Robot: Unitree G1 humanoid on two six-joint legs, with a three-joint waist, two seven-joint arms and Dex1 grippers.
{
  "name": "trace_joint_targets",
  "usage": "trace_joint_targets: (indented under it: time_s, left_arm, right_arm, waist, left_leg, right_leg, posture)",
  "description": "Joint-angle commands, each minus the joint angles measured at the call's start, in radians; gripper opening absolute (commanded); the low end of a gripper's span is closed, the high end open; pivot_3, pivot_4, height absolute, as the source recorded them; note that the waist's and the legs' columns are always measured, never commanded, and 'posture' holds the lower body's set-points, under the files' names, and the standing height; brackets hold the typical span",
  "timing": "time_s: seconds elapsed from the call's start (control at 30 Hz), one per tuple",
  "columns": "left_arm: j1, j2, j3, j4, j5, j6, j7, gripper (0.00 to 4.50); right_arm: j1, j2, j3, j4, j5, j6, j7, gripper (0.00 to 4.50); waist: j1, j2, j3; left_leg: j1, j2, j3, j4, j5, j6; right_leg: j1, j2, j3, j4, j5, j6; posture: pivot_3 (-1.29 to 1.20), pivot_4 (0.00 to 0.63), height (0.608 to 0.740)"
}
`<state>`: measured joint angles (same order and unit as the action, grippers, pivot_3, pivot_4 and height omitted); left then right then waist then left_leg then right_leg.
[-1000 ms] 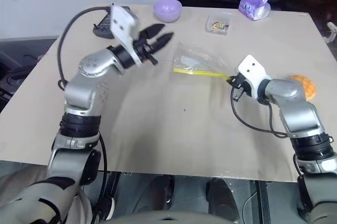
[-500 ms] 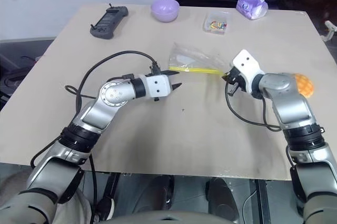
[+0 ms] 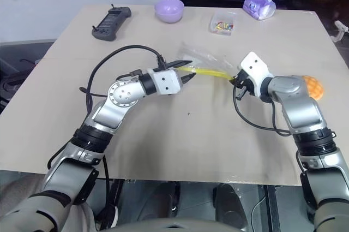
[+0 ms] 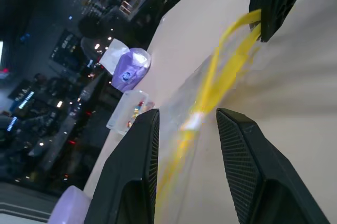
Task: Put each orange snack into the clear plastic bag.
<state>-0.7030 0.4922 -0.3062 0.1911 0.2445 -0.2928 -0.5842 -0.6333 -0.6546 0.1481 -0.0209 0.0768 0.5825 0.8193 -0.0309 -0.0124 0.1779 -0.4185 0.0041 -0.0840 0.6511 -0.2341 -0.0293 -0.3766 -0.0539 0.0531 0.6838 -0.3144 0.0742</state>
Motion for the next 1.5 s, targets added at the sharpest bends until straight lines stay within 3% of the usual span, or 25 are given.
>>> trace_joint_targets:
  time_s: [0.03,0.4,0.67,0.83,0.87,1.1,1.13,1.17,1.2,1.33,1.5]
  left_arm:
    - [-0.018,-0.006,0.023,-0.001,0.010,-0.034,0.022,1.86]
    - [-0.057,0.005,0.001,0.092,0.112,-0.101,0.067,1.86]
    - [-0.075,-0.013,0.004,0.120,0.108,-0.129,0.077,1.86]
    - [-0.076,-0.016,0.009,0.126,0.111,-0.137,0.086,0.65]
    - [-0.076,-0.015,0.010,0.129,0.113,-0.137,0.087,0.07]
    - [-0.064,-0.025,0.011,0.120,0.093,-0.110,0.067,0.07]
    - [-0.061,-0.030,0.009,0.118,0.084,-0.101,0.057,0.00]
    - [-0.057,-0.035,0.008,0.115,0.075,-0.092,0.048,0.00]
    - [-0.053,-0.039,0.008,0.113,0.068,-0.085,0.040,0.00]
    - [-0.040,-0.056,0.014,0.110,0.038,-0.056,0.011,0.00]
    - [-0.020,-0.096,0.042,0.095,-0.056,0.038,-0.037,0.00]
  right_arm:
    - [-0.014,-0.005,-0.013,-0.035,0.003,-0.004,0.000,0.00]
    - [-0.012,-0.009,-0.014,-0.042,0.005,0.004,0.003,0.00]
    - [-0.006,-0.015,-0.018,-0.052,0.007,0.012,0.004,0.00]
    - [-0.001,-0.015,-0.019,-0.056,0.007,0.014,0.002,0.00]
    - [-0.001,-0.015,-0.019,-0.057,0.006,0.014,0.002,0.00]
    - [0.006,-0.029,-0.018,-0.066,-0.001,-0.033,0.012,0.00]
    - [0.007,-0.035,-0.020,-0.070,-0.001,-0.049,0.018,0.60]
    - [0.010,-0.041,-0.021,-0.076,0.002,-0.058,0.025,0.66]
    - [0.015,-0.053,-0.019,-0.087,0.004,-0.069,0.040,1.29]
    - [0.032,-0.120,-0.018,-0.133,0.014,-0.066,0.105,2.86]
    - [0.012,-0.163,-0.072,-0.206,0.096,-0.013,0.159,2.86]
  waist:
    - [-0.002,0.000,0.000]
    - [-0.010,0.000,0.000]
    - [-0.010,0.000,0.000]
    - [-0.010,0.000,0.000]
    - [-0.010,0.000,0.000]
    - [-0.010,0.000,0.000]
    - [-0.010,0.000,0.000]
    - [-0.010,0.000,0.000]
    - [-0.009,0.000,0.000]
    - [-0.009,0.000,0.000]
    - [-0.011,0.000,0.000]
  left_leg:
    - [0.000,0.000,0.000,0.000,0.000,0.000]
    - [0.000,0.000,0.000,0.001,0.000,0.000]
    - [0.000,0.000,0.000,0.002,0.000,0.000]
    - [0.000,0.000,0.000,0.002,0.000,0.000]
    - [0.000,0.000,0.000,0.002,0.000,0.000]
    - [0.000,0.000,0.000,0.002,0.000,0.000]
    - [0.000,0.000,0.000,0.002,0.000,0.000]
    - [0.000,0.000,0.000,0.002,0.000,0.000]
    - [0.000,0.000,0.000,0.002,0.000,0.000]
    - [0.000,0.000,0.000,0.002,0.000,0.000]
    - [0.000,0.000,0.000,0.002,-0.002,0.003]
  right_leg:
    - [0.000,0.000,0.000,0.000,0.000,0.000]
    - [0.000,0.000,0.000,0.003,0.000,0.000]
    - [-0.001,0.000,0.000,0.004,0.000,0.000]
    - [-0.001,0.000,0.000,0.005,0.000,0.000]
    - [-0.001,0.000,0.000,0.005,0.000,0.000]
    - [-0.001,0.000,0.000,0.005,0.000,0.000]
    - [-0.001,0.000,0.000,0.005,0.000,0.000]
    - [-0.001,0.000,0.000,0.005,0.000,0.000]
    - [-0.001,0.000,0.000,0.005,0.000,0.000]
    - [-0.001,0.000,0.000,0.005,0.000,0.000]
    - [-0.001,0.000,0.000,0.005,0.000,0.000]
  posture:
    - [0.00,0.150,0.740]
    - [0.00,0.150,0.740]
    - [0.00,0.150,0.740]
    - [0.00,0.150,0.740]
    - [0.00,0.150,0.740]
    - [0.00,0.150,0.740]
    - [0.00,0.150,0.740]
    - [0.00,0.150,0.740]
    - [0.00,0.150,0.740]
    - [0.00,0.150,0.740]
    - [0.00,0.150,0.740]
